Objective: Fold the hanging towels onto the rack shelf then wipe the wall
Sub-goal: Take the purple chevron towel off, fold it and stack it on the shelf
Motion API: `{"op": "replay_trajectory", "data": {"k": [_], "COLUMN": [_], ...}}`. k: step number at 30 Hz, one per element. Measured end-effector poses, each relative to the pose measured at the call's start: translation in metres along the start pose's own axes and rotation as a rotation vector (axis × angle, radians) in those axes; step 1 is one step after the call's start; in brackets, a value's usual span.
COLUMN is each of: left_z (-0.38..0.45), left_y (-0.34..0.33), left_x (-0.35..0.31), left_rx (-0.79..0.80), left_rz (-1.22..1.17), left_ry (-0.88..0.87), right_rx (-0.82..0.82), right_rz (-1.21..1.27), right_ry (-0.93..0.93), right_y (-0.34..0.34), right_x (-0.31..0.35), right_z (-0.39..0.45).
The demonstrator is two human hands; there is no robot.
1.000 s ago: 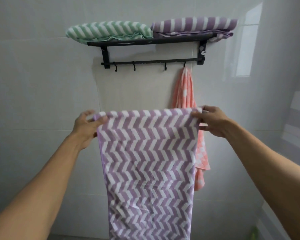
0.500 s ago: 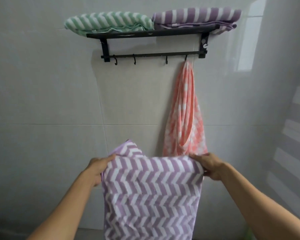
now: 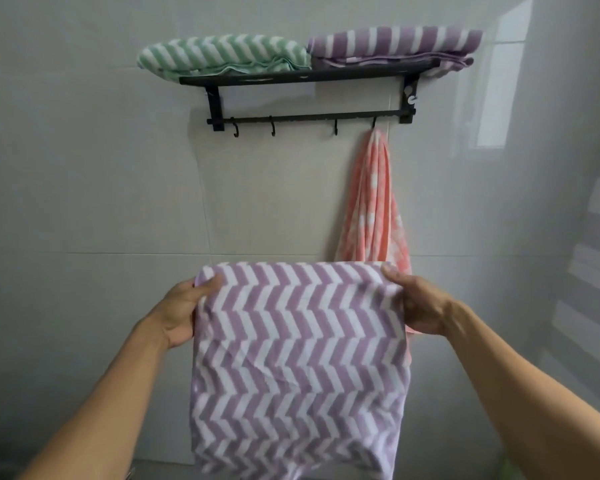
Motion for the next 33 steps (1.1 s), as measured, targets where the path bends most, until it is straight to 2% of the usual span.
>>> {"op": "replay_trajectory", "data": {"k": [1,3,5,7,9,11,13,15,19,21,24,26,29,31,33], "left_z": [-0.002,-0.005,-0.005,-0.005,-0.010,-0.011,-0.007,-0.002,0.007,0.010,0.006,0.005,0.006,0.005,0.003], "left_y": [0.000,0.001,0.000,0.000,-0.002,-0.001,-0.002,-0.003,-0.004,-0.006,-0.010,-0.010,-0.011,-0.012,-0.015], "left_x": [0.003,0.010,0.007,-0.007,-0.016,-0.015,-0.017,-0.021,-0.031,-0.041,-0.047,-0.042,-0.042,-0.042,-0.042], "left_rx": [-0.002,-0.096,-0.139,-0.065,0.012,-0.093,-0.229,-0.336,-0.442,-0.413,-0.255,-0.286,-0.358,-0.315,-0.275], "left_rz": [0.059,0.111,0.028,-0.045,0.074,0.180,0.143,0.118,0.069,0.042,0.215,0.253,0.127,0.138,0.159], "left_ry": [0.015,0.026,0.003,-0.023,-0.018,-0.013,-0.037,-0.026,-0.105,-0.164,-0.158,-0.142,-0.162,-0.144,-0.101], "right_rx": [0.042,0.024,-0.034,-0.047,-0.022,-0.096,-0.169,-0.163,-0.216,-0.230,-0.110,-0.126,-0.156,-0.076,-0.071], "right_rz": [-0.090,-0.214,-0.125,0.045,-0.026,-0.122,-0.102,-0.064,-0.057,-0.010,-0.015,-0.080,-0.028,-0.080,-0.144], "right_ry": [-0.038,-0.068,0.000,0.027,0.010,0.022,0.065,0.071,0.112,0.162,0.146,0.140,0.172,0.128,0.122], "right_y": [-0.001,-0.002,-0.004,-0.005,-0.006,-0.007,-0.007,-0.007,-0.011,-0.012,-0.011,-0.009,-0.002,0.000,0.001], "right_x": [-0.004,-0.013,-0.012,0.000,0.010,0.016,0.020,0.025,0.036,0.042,0.050,0.050,0.051,0.050,0.048], "right_z": [-0.002,-0.003,-0.001,0.000,-0.002,-0.002,0.002,0.007,0.010,0.010,0.003,0.001,0.005,0.004,0.003]}}
Point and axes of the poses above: each hand's wrist, its own z-axis towards the middle knuckle, its own y-axis out of the back of the hand, x = y × z, the point moved 1 cm from there along z, towards the middle knuckle, and after that the axes turned 1 degree about -z, right-handed, at the moved point
